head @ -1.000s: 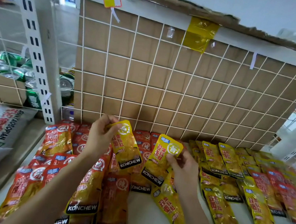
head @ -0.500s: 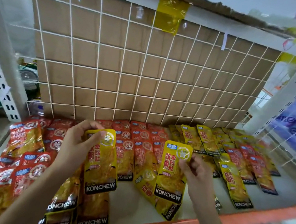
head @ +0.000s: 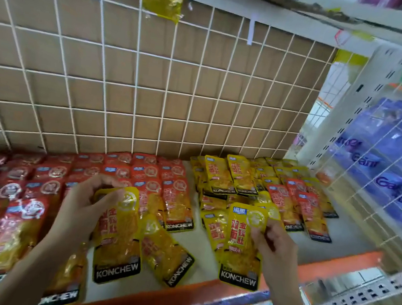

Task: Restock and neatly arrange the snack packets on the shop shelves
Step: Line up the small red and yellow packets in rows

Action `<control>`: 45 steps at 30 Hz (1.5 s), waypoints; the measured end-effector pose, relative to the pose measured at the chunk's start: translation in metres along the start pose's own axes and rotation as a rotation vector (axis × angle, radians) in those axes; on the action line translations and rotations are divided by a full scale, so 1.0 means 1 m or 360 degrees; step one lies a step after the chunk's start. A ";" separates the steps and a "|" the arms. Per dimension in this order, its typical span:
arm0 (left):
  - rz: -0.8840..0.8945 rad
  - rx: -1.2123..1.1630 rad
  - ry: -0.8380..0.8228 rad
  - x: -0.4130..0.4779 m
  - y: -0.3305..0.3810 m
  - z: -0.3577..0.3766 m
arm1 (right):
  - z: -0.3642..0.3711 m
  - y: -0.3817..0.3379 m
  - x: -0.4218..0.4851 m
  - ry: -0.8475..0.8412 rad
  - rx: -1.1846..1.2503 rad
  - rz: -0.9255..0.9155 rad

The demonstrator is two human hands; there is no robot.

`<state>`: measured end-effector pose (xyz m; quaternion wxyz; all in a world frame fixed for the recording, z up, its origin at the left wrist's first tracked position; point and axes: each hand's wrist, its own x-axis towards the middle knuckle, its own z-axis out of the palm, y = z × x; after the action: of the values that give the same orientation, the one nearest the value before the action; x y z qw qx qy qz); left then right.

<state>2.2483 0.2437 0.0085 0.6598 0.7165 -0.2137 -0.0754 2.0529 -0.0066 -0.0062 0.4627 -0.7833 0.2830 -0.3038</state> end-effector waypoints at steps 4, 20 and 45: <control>-0.0041 0.0006 -0.0024 0.000 0.007 0.042 | -0.031 0.018 0.014 -0.0027 0.0028 0.0038; 0.0026 0.0410 -0.0082 0.005 0.010 0.207 | -0.096 0.084 0.088 -0.0247 -0.0025 0.0034; 0.0268 0.1418 -0.0374 0.004 -0.006 0.251 | -0.097 0.100 0.101 -0.0217 -0.0545 -0.0257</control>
<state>2.1546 0.0129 -0.0262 0.2629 0.8968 -0.3558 -0.0032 2.0310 -0.1748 -0.0371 0.3150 -0.8894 0.2347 -0.2337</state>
